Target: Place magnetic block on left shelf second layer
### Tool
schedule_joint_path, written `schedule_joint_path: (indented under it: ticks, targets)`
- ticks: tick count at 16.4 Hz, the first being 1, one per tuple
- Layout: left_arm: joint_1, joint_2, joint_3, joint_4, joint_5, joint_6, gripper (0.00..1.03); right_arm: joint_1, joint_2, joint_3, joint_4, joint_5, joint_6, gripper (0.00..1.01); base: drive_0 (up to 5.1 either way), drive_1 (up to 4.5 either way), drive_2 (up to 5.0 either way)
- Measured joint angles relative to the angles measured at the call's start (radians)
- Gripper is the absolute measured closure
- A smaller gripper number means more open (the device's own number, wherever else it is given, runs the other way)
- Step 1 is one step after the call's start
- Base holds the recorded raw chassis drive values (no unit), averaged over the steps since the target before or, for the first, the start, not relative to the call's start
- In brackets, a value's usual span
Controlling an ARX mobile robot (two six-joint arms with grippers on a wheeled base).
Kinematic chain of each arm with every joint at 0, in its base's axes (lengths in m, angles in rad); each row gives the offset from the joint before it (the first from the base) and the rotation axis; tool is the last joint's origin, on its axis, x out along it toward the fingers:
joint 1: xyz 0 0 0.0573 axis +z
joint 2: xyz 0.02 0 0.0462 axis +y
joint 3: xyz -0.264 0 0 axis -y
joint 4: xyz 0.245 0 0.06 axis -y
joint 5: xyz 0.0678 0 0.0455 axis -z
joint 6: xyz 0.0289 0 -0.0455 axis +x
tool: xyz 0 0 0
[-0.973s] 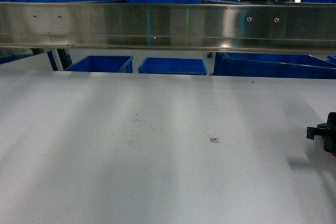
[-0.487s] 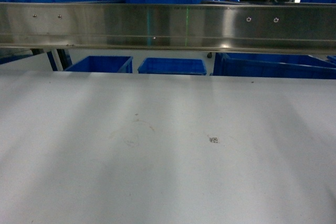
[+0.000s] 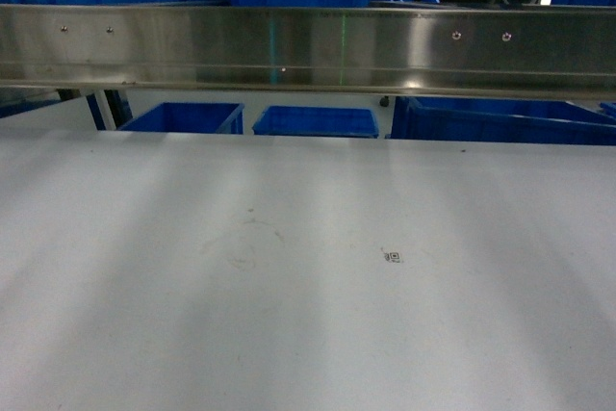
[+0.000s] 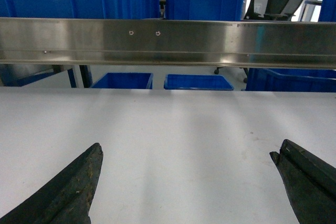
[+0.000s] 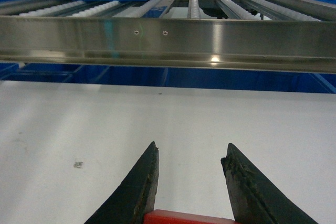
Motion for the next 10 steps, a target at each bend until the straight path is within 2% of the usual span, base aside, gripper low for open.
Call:
schedule_joint_path:
  ticks: [1,3,8,10]
  targets:
    - [0.000,0.000,0.000,0.000,0.000,0.000,0.05,-0.025,0.006,-0.004,0.001,-0.013,-0.028,0.68,0.0,0.00,0.0]
    - [0.000,0.000,0.000,0.000,0.000,0.000,0.05,-0.049,0.005,-0.004,0.001,-0.030,-0.045,0.68,0.0,0.00,0.0]
    - [0.000,0.000,0.000,0.000,0.000,0.000,0.05,-0.015,0.003,-0.004,-0.003,0.000,-0.046,0.68,0.0,0.00,0.0]
    - [0.000,0.000,0.000,0.000,0.000,0.000,0.05,-0.039,0.008,-0.004,-0.002,0.000,-0.035,0.68,0.0,0.00,0.0]
